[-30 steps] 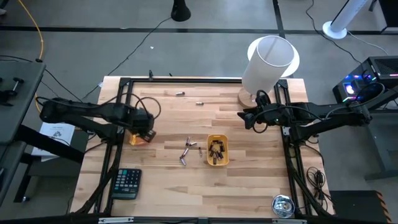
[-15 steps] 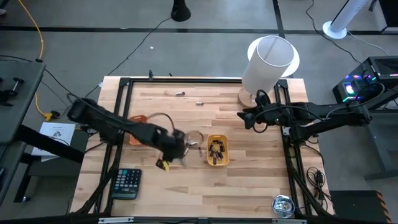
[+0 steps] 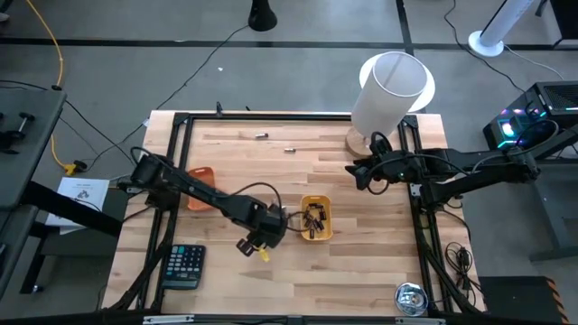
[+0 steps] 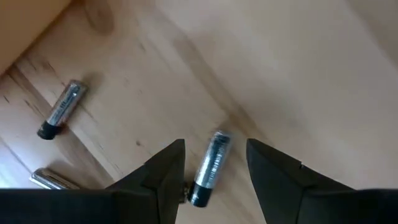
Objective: Sort batteries
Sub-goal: Put the silver battery into the orange bin
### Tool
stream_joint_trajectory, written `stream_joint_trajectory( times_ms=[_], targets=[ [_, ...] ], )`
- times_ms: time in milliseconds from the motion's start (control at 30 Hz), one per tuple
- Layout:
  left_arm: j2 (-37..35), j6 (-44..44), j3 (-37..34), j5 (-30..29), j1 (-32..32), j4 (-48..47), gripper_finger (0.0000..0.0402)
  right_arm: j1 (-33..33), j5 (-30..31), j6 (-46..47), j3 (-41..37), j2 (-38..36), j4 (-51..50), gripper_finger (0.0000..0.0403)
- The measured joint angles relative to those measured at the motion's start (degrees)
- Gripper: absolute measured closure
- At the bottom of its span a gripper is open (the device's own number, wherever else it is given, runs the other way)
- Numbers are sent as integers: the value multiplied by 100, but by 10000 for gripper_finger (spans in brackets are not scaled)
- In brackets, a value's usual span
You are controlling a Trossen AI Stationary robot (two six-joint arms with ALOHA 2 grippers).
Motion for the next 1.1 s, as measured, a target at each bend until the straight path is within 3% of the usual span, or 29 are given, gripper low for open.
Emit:
stream_joint_trajectory(
  times_ms=[167,367,433,567,733,867,967,1100],
  targets=[
    [326,-120,16,122,129,-124,259,0,-4,0,0,0,-19,194],
    [326,-378,26,383,164,-353,371,0,-22,2,0,0,-23,194],
    [141,-810,-6,317,215,-513,373,0,-23,7,0,-1,-23,194],
    [-800,-1524,9,244,483,-602,373,0,-21,4,0,0,-30,194],
    [-2206,-2671,-148,-1000,806,-848,373,-30,20,2,0,-2,-30,194],
    [-3456,-4223,-971,-1997,1096,-1219,373,-33,52,0,0,-2,-43,194],
    [-4259,-5859,-1718,-2054,1148,-1886,373,-33,60,0,0,-2,-56,194],
    [-5024,-7782,-2415,-1621,1123,-2715,373,-33,68,0,0,-2,-65,194]
  ],
)
